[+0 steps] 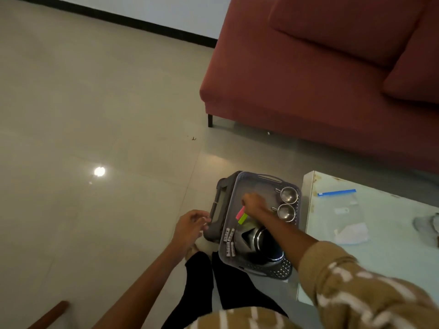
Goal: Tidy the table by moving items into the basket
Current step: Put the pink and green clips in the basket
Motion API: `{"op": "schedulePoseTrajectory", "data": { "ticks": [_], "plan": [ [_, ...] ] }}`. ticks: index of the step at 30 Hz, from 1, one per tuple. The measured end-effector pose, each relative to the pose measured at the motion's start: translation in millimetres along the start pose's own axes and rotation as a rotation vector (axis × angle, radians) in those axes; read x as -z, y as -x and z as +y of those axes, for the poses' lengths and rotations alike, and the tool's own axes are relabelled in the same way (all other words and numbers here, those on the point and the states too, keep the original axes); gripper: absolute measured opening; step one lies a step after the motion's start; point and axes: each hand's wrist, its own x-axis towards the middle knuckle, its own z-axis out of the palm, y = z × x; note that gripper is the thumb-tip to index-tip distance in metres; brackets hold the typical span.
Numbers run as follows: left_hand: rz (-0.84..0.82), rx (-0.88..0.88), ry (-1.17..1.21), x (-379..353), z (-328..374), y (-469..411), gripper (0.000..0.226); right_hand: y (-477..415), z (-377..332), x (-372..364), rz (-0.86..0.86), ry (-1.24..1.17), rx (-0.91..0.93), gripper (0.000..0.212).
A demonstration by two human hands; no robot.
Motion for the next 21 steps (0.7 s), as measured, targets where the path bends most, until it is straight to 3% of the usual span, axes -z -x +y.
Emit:
{"op": "schedulePoseTrajectory", "data": {
  "ticks": [8, 14, 21],
  "plan": [
    [0.113, 0.045, -0.020, -3.1, -18.9, -11.7, 0.024, -59.6, -0.8, -39.0, -0.165, 0.044, 0.087, 0.031],
    [0.122, 0.042, -0.041, -6.3, -22.3, -7.2, 0.019, -64.6, 2.9, -53.1, -0.204, -0.182, 0.039, 0.024],
    [0.023, 0.090, -0.053, -10.8, -24.7, -0.5, 0.017, -62.4, 6.2, -53.3, -0.231, -0.379, 0.037, 0.024]
  ]
}}
